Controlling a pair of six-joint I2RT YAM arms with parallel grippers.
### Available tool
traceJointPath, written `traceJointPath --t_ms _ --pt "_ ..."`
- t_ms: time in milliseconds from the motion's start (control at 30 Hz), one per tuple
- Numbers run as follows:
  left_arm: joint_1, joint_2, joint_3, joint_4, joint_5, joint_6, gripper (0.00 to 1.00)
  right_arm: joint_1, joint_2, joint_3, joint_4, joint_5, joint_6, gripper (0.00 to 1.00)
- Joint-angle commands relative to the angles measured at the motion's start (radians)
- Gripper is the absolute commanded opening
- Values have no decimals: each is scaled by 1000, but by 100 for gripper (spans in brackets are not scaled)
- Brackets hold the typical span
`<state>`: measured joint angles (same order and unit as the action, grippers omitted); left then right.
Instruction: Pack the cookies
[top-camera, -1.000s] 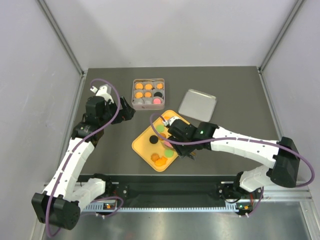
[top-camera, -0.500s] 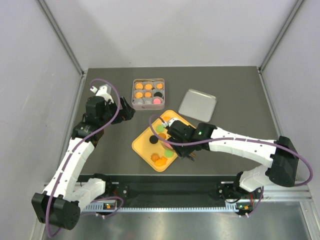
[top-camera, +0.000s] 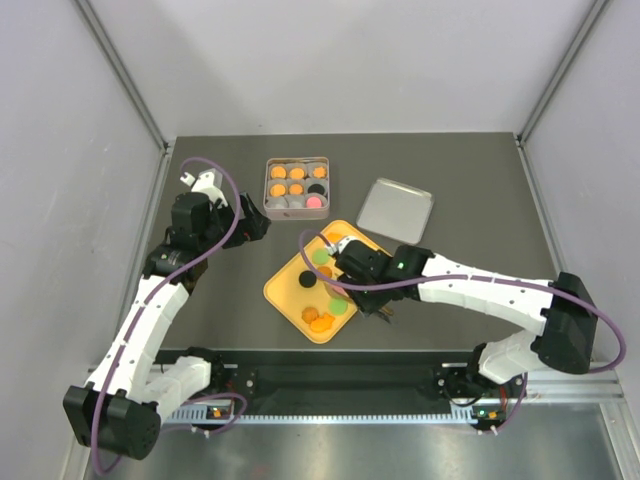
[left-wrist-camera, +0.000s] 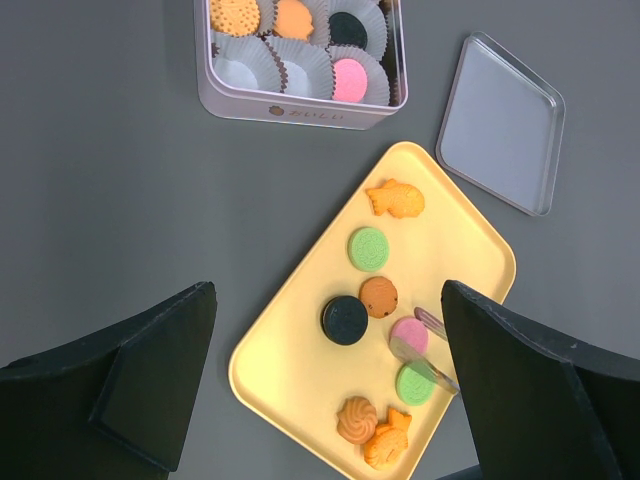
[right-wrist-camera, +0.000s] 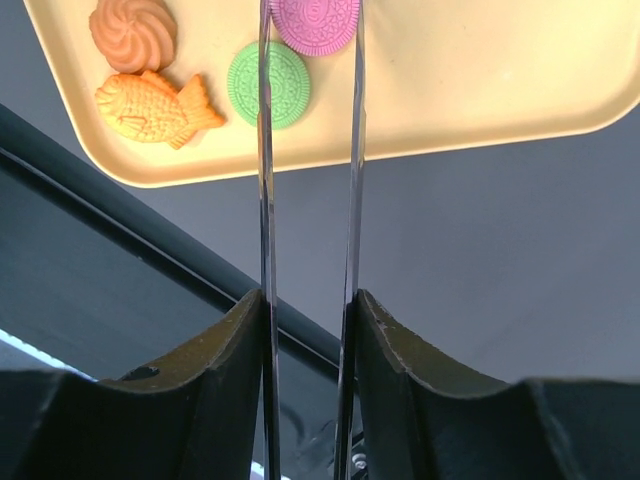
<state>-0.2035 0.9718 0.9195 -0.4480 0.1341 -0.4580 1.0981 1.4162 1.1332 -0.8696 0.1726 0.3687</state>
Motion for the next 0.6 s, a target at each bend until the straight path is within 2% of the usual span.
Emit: traceJointPath --t_ms 0,333,567 --pt "7 1 -14 43 -5 1 99 -14 -46 62 -17 34 -11 37" --pt "7 2 -14 45 -2 1 99 -81 -51 204 -52 53 -65 38" --pt "7 -1 -14 43 -7 1 99 -171 38 347 -14 25 -117 38"
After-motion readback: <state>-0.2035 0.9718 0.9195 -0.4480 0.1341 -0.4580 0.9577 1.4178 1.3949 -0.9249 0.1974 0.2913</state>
